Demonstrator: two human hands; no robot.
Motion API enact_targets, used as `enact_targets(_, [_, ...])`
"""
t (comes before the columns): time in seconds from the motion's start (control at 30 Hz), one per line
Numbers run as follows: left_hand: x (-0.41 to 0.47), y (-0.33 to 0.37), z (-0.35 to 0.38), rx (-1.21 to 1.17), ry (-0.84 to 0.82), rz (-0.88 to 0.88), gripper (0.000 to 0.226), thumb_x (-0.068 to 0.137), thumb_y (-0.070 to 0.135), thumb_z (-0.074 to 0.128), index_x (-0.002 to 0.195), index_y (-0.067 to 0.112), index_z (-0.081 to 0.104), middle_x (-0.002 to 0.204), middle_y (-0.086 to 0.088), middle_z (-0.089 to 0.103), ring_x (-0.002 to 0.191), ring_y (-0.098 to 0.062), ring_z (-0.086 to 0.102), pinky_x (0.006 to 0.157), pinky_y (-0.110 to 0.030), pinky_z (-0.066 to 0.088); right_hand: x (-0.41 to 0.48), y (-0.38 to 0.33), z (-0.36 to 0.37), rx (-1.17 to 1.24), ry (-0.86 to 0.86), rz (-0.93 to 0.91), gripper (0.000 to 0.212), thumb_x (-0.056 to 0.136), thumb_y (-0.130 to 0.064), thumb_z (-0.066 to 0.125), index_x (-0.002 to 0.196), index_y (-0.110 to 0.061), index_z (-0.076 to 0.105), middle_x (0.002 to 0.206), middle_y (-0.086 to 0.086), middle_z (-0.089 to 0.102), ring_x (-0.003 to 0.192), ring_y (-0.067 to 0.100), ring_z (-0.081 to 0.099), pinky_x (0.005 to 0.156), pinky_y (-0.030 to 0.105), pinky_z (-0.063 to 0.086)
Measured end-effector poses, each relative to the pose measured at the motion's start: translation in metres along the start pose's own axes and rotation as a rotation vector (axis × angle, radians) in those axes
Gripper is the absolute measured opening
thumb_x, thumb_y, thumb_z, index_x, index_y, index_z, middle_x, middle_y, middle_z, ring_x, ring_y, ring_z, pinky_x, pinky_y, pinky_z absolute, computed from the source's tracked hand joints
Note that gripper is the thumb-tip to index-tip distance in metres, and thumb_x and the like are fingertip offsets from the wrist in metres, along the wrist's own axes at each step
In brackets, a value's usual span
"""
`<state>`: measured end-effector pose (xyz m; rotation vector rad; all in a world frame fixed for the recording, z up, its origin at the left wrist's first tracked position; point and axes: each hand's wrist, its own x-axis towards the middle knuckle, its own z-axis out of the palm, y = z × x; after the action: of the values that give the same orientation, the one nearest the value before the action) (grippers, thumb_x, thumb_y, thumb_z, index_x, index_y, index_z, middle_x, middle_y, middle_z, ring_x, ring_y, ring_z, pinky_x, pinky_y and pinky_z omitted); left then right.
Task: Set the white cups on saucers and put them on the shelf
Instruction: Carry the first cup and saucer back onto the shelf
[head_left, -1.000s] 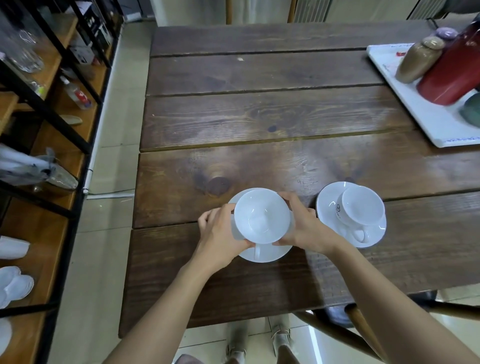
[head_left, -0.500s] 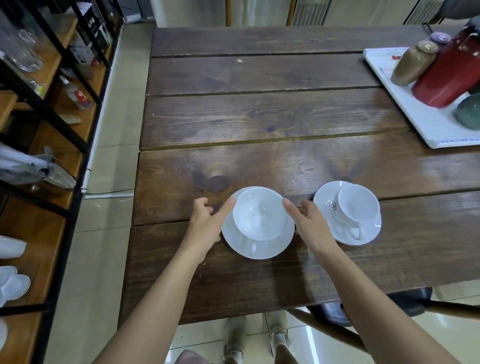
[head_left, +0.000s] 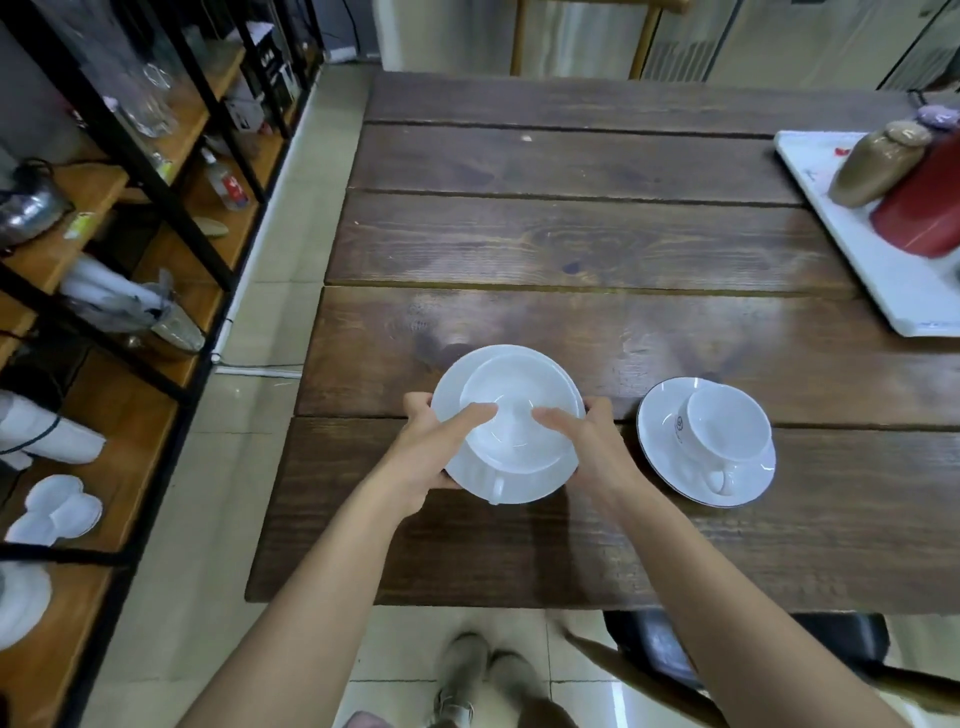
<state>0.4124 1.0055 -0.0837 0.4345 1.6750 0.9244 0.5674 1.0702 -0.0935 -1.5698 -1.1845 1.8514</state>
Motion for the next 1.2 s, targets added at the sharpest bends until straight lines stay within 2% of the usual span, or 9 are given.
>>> enact_targets(0.1, [-0.024, -0.004, -0.017, -0.151, 0.03, 0.006, 0.06, 0.079, 0.038, 0.069, 0.122, 0.028, 0.029, 0.117, 0.001, 0.048, 0.109, -0.022, 0.054, 0.084, -0.046, 0.056, -0.008, -0.013, 0.016, -0.081, -0.042, -0.098, 0.045, 0.085, -0.022, 0.062, 0.118, -0.015, 0.032, 0.1, -0.002, 0.05, 0.088, 0.014, 0.055, 0.061, 0.027, 0.046])
enact_targets(0.23, [-0.063, -0.027, -0.043, -0.403, 0.169, 0.045, 0.058, 0.077, 0.035, 0.07, 0.124, 0.028, 0.036, 0.122, -0.003, 0.053, 0.107, -0.026, 0.058, 0.076, -0.047, 0.057, -0.028, -0.027, 0.05, -0.198, -0.179, -0.207, 0.043, 0.086, -0.023, 0.061, 0.117, -0.016, 0.031, 0.097, -0.005, 0.048, 0.089, 0.014, 0.055, 0.069, 0.031, 0.05])
enact_targets(0.37, [-0.115, -0.06, -0.073, -0.527, 0.391, 0.085, 0.08, 0.053, 0.048, 0.074, 0.125, 0.032, 0.043, 0.123, -0.002, 0.056, 0.109, -0.03, 0.058, 0.075, -0.049, 0.058, -0.058, -0.022, 0.099, -0.267, -0.39, -0.222, 0.037, 0.088, -0.024, 0.058, 0.114, -0.015, 0.033, 0.096, -0.004, 0.048, 0.085, 0.012, 0.054, 0.065, 0.029, 0.047])
enact_targets(0.57, [-0.211, -0.116, -0.132, -0.672, 0.716, 0.163, 0.029, 0.081, 0.037, 0.063, 0.105, 0.036, 0.048, 0.114, 0.002, 0.058, 0.099, -0.027, 0.06, 0.067, -0.042, 0.056, -0.142, 0.007, 0.187, -0.363, -0.626, -0.276, 0.043, 0.083, -0.027, 0.06, 0.114, -0.009, 0.037, 0.114, 0.008, 0.052, 0.095, 0.023, 0.055, 0.065, 0.033, 0.046])
enact_targets(0.73, [-0.301, -0.167, -0.185, -0.755, 0.856, 0.243, 0.073, 0.059, 0.049, 0.071, 0.127, 0.03, 0.05, 0.124, -0.009, 0.061, 0.104, -0.035, 0.062, 0.061, -0.038, 0.055, -0.23, 0.026, 0.26, -0.465, -0.822, -0.385, 0.046, 0.085, -0.031, 0.057, 0.12, -0.009, 0.037, 0.113, 0.008, 0.05, 0.092, 0.023, 0.052, 0.059, 0.03, 0.041])
enact_targets(0.9, [-0.404, -0.214, -0.245, -0.742, 1.048, 0.304, 0.059, 0.067, 0.046, 0.064, 0.121, 0.027, 0.052, 0.117, -0.008, 0.063, 0.099, -0.032, 0.065, 0.061, -0.04, 0.058, -0.327, 0.068, 0.34, -0.43, -0.977, -0.386, 0.045, 0.083, -0.031, 0.058, 0.117, -0.008, 0.039, 0.098, 0.001, 0.049, 0.098, 0.024, 0.049, 0.065, 0.031, 0.041])
enact_targets(1.0, [-0.463, -0.243, -0.277, -0.759, 1.171, 0.329, 0.045, 0.078, 0.04, 0.061, 0.119, 0.025, 0.051, 0.11, -0.005, 0.062, 0.095, -0.028, 0.064, 0.054, -0.035, 0.056, -0.385, 0.095, 0.389, -0.464, -1.051, -0.407, 0.057, 0.08, -0.038, 0.058, 0.126, -0.01, 0.04, 0.113, 0.007, 0.049, 0.103, 0.025, 0.049, 0.074, 0.035, 0.041])
enact_targets(1.1, [-0.514, -0.268, -0.302, -0.832, 1.264, 0.306, 0.049, 0.077, 0.04, 0.062, 0.121, 0.022, 0.049, 0.112, -0.008, 0.061, 0.093, -0.029, 0.062, 0.045, -0.028, 0.052, -0.439, 0.119, 0.433, -0.479, -1.152, -0.414, 0.051, 0.084, -0.032, 0.057, 0.126, -0.011, 0.038, 0.117, 0.009, 0.051, 0.103, 0.026, 0.05, 0.076, 0.037, 0.045])
enact_targets(1.2, [-0.557, -0.291, -0.332, -0.856, 1.318, 0.27, 0.058, 0.07, 0.044, 0.064, 0.122, 0.024, 0.048, 0.116, -0.01, 0.061, 0.098, -0.033, 0.063, 0.057, -0.039, 0.058, -0.484, 0.137, 0.47, -0.51, -1.218, -0.374, 0.043, 0.083, -0.033, 0.057, 0.116, -0.016, 0.036, 0.114, 0.009, 0.048, 0.103, 0.027, 0.049, 0.084, 0.042, 0.049])
